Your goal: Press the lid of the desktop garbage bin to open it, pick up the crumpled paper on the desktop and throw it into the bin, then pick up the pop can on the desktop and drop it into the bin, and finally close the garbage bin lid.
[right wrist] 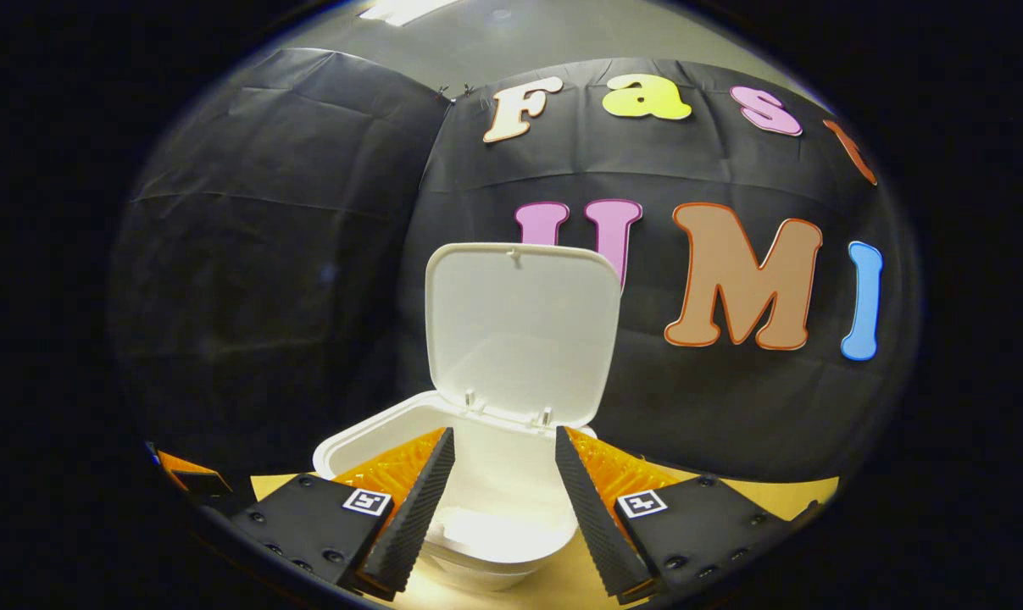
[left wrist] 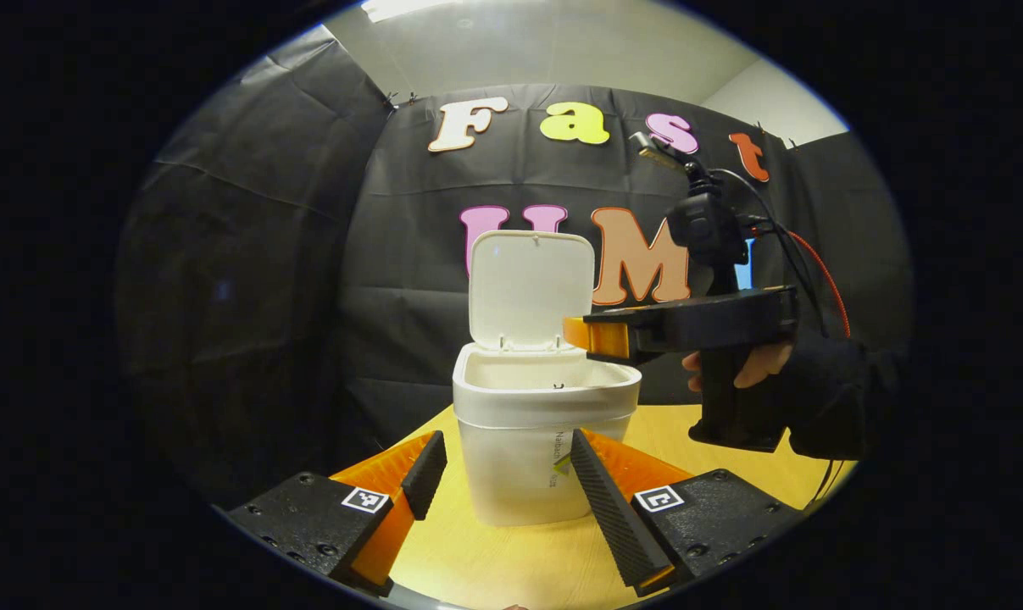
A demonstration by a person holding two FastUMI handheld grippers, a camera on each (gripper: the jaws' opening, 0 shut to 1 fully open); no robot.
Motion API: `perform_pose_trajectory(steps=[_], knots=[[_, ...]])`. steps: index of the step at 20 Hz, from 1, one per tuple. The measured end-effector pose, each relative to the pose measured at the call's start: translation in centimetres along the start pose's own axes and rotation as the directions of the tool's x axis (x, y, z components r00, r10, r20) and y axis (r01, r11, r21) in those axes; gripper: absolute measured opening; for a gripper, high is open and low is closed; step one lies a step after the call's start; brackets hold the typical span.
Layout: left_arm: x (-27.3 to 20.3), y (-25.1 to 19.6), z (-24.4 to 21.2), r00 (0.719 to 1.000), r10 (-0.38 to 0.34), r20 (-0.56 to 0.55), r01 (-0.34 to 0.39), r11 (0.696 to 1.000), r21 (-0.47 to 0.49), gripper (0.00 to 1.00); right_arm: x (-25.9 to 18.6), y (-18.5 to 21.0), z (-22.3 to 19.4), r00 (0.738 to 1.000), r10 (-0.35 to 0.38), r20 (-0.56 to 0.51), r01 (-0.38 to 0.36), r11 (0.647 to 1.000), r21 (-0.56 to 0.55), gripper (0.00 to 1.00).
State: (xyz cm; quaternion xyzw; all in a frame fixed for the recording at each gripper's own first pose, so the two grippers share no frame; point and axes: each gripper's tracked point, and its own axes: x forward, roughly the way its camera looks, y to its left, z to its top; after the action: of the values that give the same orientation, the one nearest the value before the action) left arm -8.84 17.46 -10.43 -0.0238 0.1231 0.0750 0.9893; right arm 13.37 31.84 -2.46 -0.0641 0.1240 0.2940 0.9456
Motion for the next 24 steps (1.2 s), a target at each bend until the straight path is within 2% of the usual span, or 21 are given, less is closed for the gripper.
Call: perform_pose_trajectory(steps=[4, 10, 16, 24], knots=[[0.6, -1.7, 0.6, 0.999, -0.035, 0.02, 0.034, 0.999, 0.015, 0.89, -3.3, -2.3, 1.7, 0.997, -0.044, 0.062, 0.042, 0.999, 0.022, 0.82], [1.9, -5.3, 1.0, 0.993, -0.115, 0.04, 0.114, 0.993, 0.037, 0.89, -9.8, -8.3, 2.9, 0.975, -0.182, 0.131, 0.174, 0.982, 0.069, 0.81], [2.7, -10.6, 0.8, 0.973, -0.229, 0.041, 0.227, 0.973, 0.045, 0.89, -16.7, -14.7, 1.0, 0.928, -0.35, 0.125, 0.338, 0.935, 0.111, 0.81], [3.6, -18.3, -1.3, 0.931, -0.366, -0.003, 0.365, 0.929, 0.056, 0.89, -23.8, -21.6, -4.0, 0.852, -0.523, 0.037, 0.509, 0.842, 0.175, 0.81]])
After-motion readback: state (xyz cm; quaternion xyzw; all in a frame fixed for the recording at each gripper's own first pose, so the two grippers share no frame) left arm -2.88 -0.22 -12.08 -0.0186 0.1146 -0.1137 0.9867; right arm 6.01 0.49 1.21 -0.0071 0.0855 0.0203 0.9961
